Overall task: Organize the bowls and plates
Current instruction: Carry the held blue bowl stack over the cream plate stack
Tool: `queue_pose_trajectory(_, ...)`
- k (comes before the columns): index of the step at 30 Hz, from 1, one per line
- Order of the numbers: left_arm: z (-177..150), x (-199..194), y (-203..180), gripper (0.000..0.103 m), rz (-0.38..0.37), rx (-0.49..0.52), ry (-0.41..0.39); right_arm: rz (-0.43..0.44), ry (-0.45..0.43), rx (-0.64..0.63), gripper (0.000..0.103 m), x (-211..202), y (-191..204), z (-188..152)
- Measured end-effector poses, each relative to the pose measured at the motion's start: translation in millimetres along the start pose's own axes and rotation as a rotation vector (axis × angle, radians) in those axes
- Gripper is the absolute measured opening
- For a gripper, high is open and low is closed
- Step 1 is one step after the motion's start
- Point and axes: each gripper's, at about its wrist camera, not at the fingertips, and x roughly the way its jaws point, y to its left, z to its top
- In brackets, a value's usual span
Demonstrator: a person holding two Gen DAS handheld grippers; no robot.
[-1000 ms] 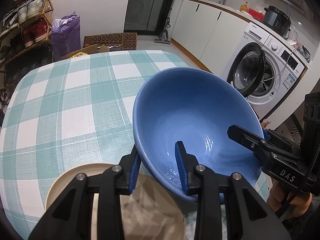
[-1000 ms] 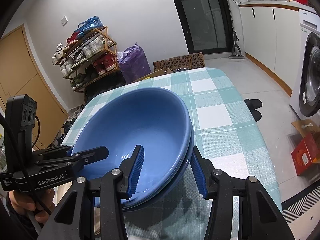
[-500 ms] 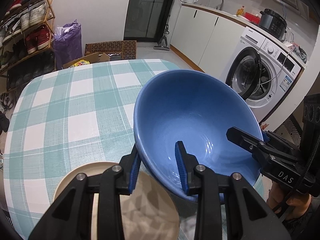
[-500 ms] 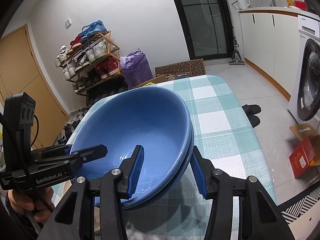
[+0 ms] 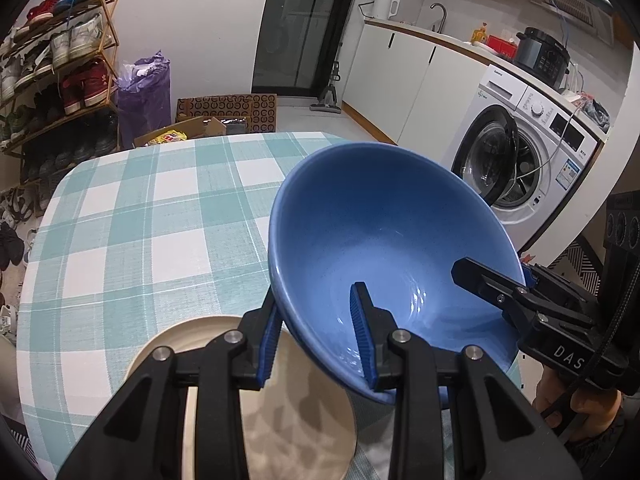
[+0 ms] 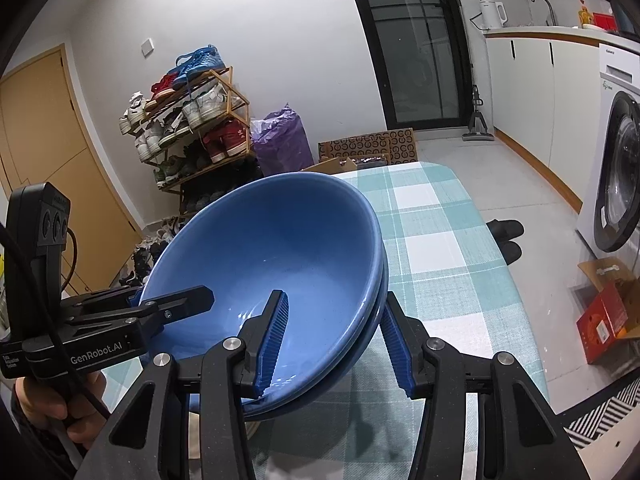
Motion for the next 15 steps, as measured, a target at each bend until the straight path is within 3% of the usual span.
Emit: queue_pose_trajectory(15, -12, -27, 19, 0.032, 0.033, -0.037, -0.037, 0.048, 0.005, -0.043, 0.049, -3, 31, 1)
